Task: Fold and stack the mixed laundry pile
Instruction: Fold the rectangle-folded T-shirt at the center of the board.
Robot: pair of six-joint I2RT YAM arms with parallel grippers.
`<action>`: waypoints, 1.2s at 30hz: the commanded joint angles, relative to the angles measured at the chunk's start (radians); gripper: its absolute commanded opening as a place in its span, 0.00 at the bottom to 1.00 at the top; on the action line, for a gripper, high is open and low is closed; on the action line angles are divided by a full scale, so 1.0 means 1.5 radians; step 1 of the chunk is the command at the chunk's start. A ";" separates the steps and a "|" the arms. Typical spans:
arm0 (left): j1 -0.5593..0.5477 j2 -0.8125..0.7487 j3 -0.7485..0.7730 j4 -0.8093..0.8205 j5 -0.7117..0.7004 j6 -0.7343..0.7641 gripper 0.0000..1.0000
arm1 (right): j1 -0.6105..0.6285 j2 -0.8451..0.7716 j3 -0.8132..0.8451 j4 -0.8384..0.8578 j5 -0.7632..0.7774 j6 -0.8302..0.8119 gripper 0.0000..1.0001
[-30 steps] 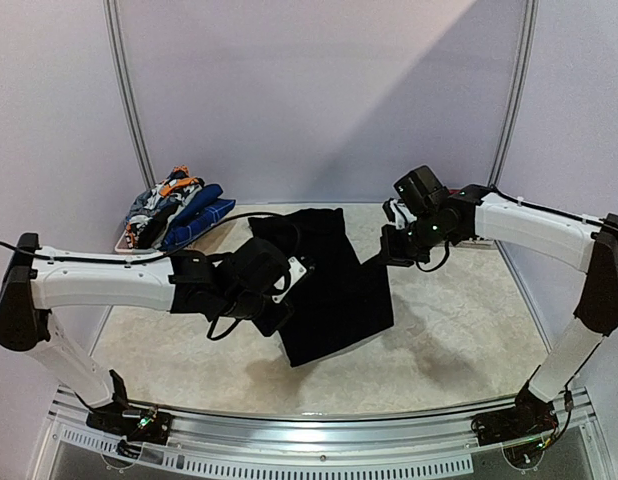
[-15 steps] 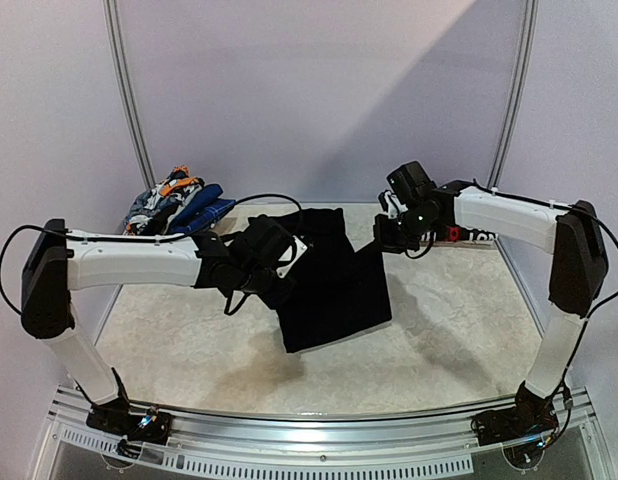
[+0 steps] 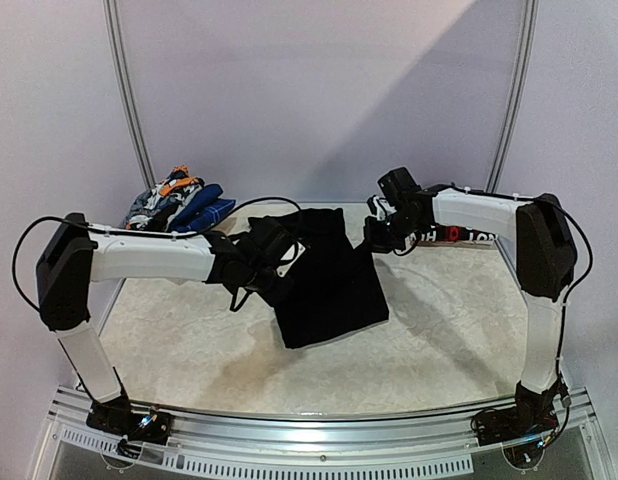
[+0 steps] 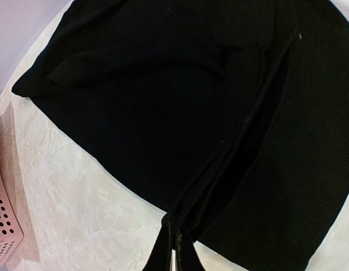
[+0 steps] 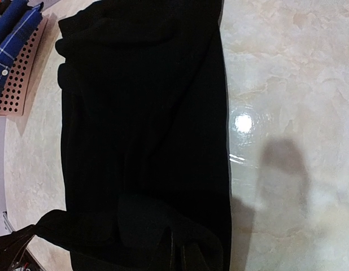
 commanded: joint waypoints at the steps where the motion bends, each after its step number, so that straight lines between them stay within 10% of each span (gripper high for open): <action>1: 0.022 0.019 0.013 0.007 -0.004 -0.012 0.00 | -0.010 0.039 0.037 0.010 -0.027 -0.014 0.00; 17: 0.044 0.072 0.011 0.030 -0.003 -0.034 0.00 | -0.024 0.133 0.106 -0.002 -0.051 -0.019 0.03; 30: 0.089 0.111 0.026 0.044 0.013 -0.070 0.00 | -0.038 0.158 0.211 -0.036 -0.056 -0.048 0.60; 36: 0.113 0.126 0.040 0.046 0.018 -0.088 0.00 | -0.038 0.099 0.150 -0.026 -0.032 -0.061 0.69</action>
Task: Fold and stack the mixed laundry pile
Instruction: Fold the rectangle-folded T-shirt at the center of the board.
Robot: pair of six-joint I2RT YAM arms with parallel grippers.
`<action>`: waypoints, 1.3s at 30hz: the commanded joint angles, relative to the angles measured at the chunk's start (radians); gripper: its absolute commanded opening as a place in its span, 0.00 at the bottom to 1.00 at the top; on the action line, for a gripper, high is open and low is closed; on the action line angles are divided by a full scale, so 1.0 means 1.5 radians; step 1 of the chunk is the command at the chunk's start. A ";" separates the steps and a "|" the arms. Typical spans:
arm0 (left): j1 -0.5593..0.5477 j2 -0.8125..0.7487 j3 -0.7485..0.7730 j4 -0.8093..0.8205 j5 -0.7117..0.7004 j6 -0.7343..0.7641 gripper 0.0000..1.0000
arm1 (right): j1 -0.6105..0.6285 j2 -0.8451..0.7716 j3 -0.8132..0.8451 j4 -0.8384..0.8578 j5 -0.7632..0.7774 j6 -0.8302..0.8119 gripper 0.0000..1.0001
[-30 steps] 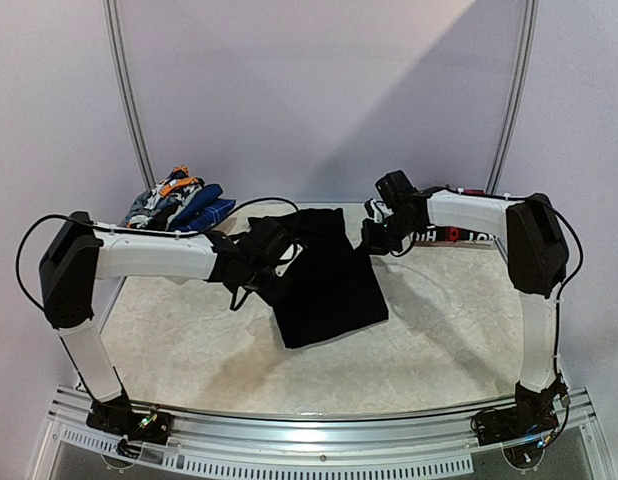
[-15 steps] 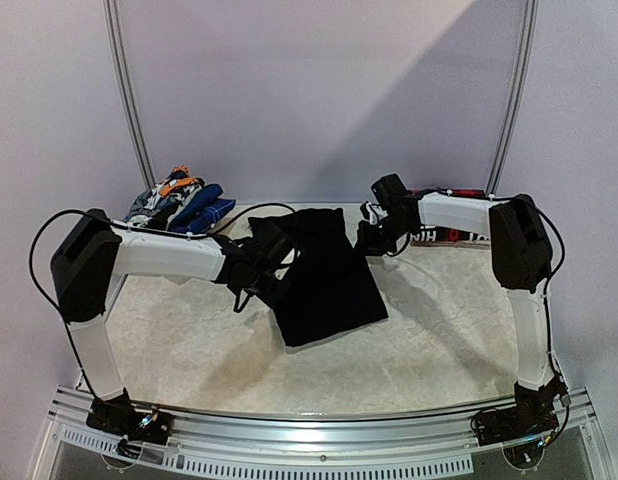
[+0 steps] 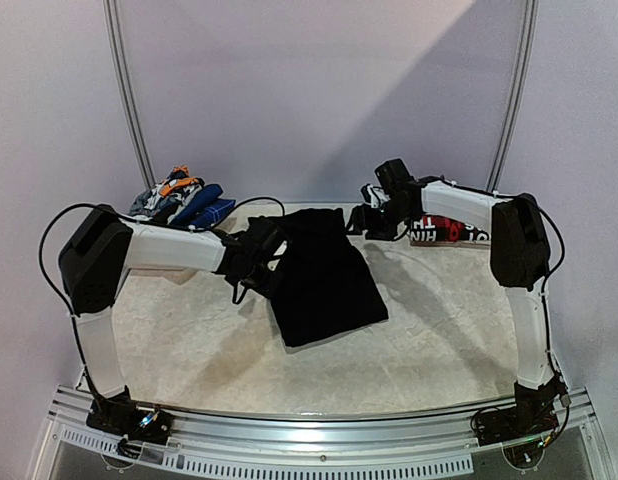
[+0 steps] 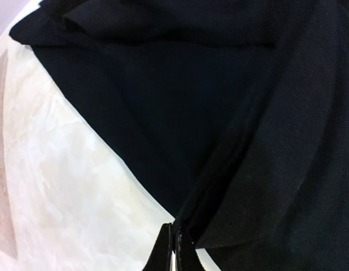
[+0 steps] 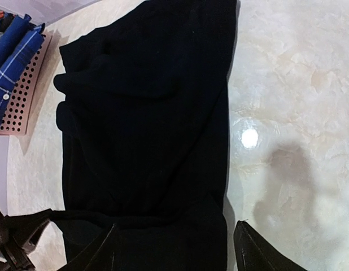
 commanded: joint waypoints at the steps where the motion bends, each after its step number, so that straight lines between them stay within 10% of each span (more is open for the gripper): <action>1: 0.020 0.020 0.016 0.015 0.004 -0.020 0.02 | -0.001 -0.062 -0.076 0.008 0.018 -0.015 0.69; 15: 0.026 -0.079 -0.014 0.051 -0.042 -0.053 0.66 | 0.012 -0.263 -0.407 0.183 -0.070 -0.006 0.65; 39: -0.055 -0.079 -0.083 0.181 0.261 0.009 0.51 | 0.069 -0.216 -0.458 0.240 -0.147 -0.018 0.53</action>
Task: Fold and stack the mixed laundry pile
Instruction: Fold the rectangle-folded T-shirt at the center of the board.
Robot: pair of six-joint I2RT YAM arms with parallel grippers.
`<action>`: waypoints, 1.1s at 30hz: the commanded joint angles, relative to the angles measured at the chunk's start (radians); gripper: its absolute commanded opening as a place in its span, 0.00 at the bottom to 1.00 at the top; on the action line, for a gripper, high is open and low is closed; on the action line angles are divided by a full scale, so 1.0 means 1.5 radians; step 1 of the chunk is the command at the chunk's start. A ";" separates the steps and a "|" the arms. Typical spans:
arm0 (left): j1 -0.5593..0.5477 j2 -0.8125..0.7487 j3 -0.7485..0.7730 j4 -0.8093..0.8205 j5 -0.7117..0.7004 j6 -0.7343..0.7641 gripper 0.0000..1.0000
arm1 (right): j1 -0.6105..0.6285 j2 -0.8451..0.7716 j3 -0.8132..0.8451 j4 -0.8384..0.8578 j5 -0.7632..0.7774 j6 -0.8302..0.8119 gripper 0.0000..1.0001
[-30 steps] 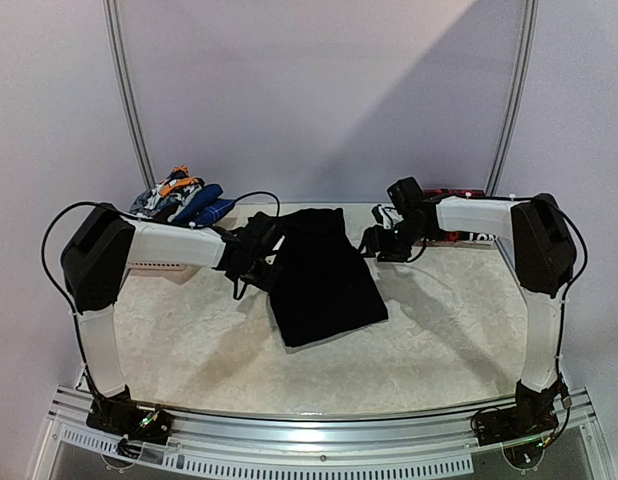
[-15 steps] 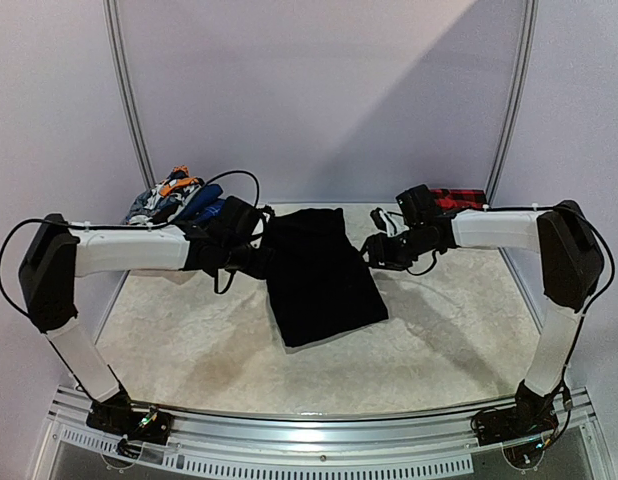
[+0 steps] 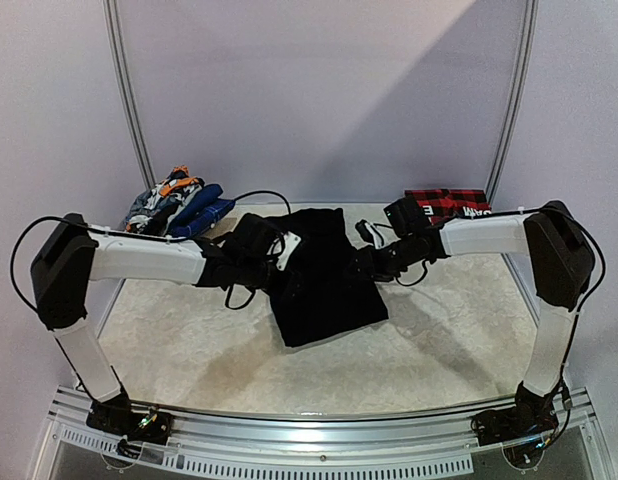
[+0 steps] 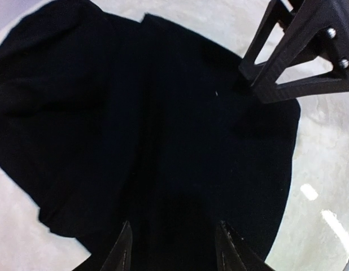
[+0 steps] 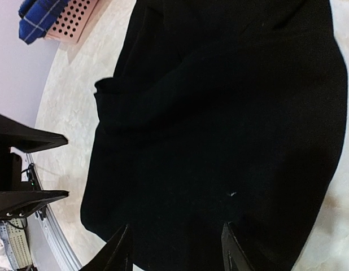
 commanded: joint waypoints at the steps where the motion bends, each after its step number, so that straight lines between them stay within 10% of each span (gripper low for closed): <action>1: -0.008 0.049 0.019 0.025 0.043 0.013 0.51 | 0.003 0.011 -0.030 0.014 -0.006 0.000 0.52; 33: 0.095 0.167 0.059 0.091 0.019 0.038 0.49 | 0.003 0.013 -0.101 0.003 0.050 0.023 0.47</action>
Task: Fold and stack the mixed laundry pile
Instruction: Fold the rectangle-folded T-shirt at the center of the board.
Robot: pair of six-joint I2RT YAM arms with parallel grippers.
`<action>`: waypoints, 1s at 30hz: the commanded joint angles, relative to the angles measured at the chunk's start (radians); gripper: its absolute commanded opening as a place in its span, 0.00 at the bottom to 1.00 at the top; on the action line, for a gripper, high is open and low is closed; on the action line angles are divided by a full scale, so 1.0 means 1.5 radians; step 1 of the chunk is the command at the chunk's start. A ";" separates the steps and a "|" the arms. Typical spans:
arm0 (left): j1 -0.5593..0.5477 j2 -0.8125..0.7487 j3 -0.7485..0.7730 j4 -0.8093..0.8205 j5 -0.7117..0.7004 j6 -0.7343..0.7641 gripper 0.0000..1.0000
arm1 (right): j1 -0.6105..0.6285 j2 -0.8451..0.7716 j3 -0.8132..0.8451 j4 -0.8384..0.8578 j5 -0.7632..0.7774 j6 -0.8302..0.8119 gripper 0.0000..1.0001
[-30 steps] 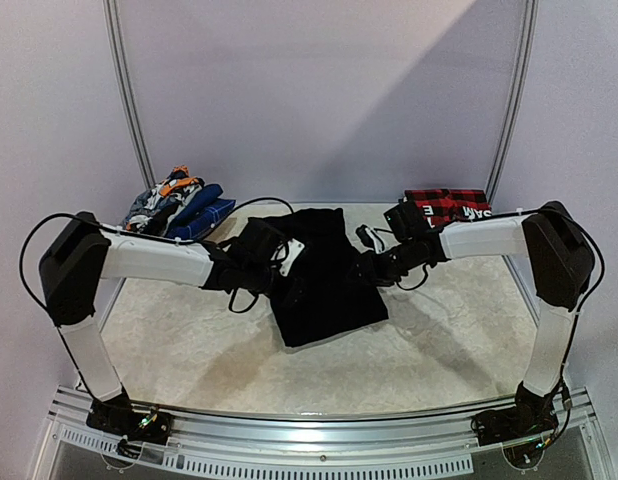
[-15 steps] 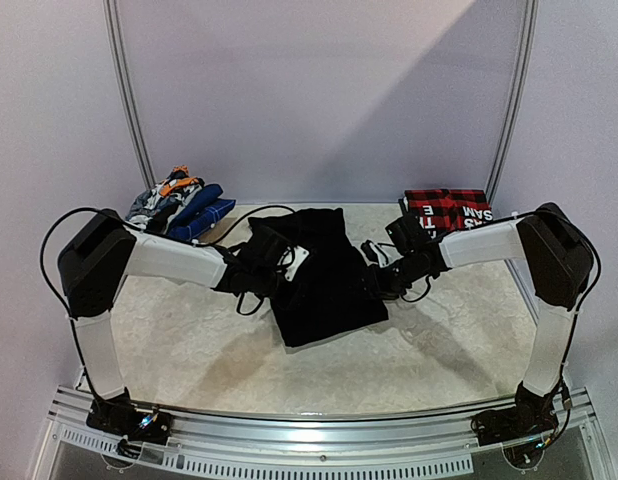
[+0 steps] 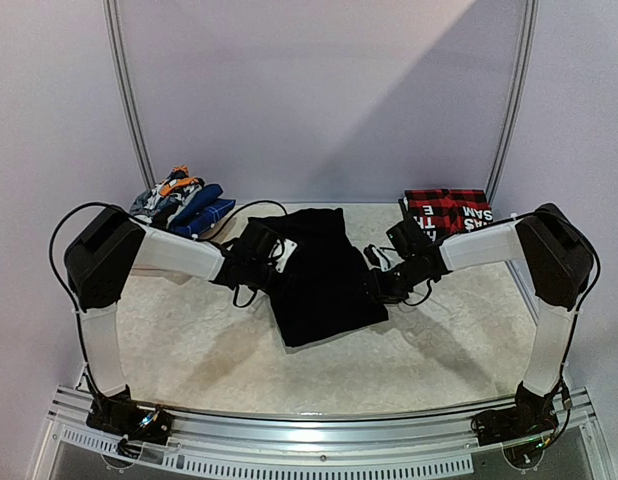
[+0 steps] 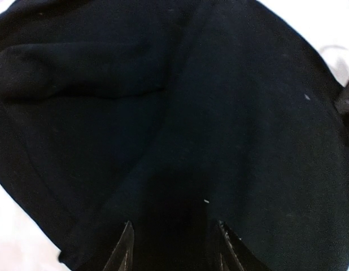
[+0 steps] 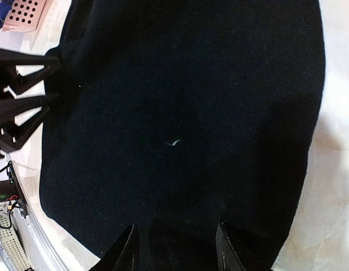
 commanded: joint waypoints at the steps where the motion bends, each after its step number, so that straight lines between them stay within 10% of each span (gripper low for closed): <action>1: 0.025 0.022 0.027 0.022 -0.006 0.008 0.49 | 0.003 0.007 -0.012 -0.008 0.015 0.003 0.46; 30: -0.053 -0.149 -0.066 -0.018 -0.061 -0.033 0.50 | 0.002 0.069 0.187 -0.019 -0.038 -0.001 0.43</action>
